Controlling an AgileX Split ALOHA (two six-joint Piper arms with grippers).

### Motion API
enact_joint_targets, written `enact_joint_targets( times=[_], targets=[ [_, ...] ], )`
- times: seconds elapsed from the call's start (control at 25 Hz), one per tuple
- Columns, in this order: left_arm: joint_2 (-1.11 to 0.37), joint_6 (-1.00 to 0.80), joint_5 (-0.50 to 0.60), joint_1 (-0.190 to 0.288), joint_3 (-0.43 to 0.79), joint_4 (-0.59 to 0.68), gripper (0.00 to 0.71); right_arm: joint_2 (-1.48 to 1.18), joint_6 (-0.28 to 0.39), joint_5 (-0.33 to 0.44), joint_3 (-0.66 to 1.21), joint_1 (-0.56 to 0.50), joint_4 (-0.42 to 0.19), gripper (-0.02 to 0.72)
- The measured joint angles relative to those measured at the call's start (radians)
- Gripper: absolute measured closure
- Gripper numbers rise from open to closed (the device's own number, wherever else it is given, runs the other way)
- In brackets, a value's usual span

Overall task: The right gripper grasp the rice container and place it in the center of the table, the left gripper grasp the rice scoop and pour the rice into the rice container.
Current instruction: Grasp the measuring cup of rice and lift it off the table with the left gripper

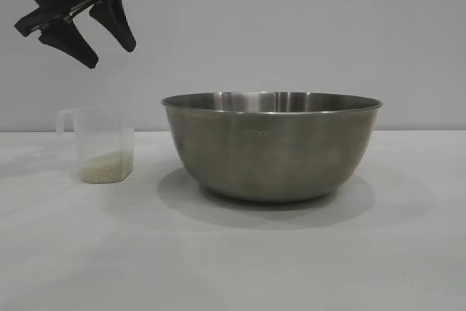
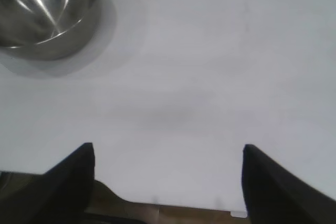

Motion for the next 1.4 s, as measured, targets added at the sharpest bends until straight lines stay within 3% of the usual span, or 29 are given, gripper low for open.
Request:
enact_joint_targets(
  times=[0.52, 1.12, 1.24, 1.4],
  targets=[
    [0.0, 0.0, 0.0, 0.0, 0.0, 0.0, 0.217, -0.196, -0.037, -0.017, 0.015, 0.0, 0.018, 0.171],
    [0.0, 0.0, 0.0, 0.0, -0.002, -0.002, 0.217, -0.206, -0.039, -0.015, 0.015, 0.0, 0.021, 0.171],
    [0.0, 0.0, 0.0, 0.0, -0.002, -0.002, 0.217, -0.206, -0.039, -0.015, 0.015, -0.028, 0.021, 0.171],
    [0.0, 0.0, 0.0, 0.0, -0.002, -0.002, 0.217, -0.206, -0.039, -0.015, 0.015, -0.14, 0.021, 0.171]
  ],
)
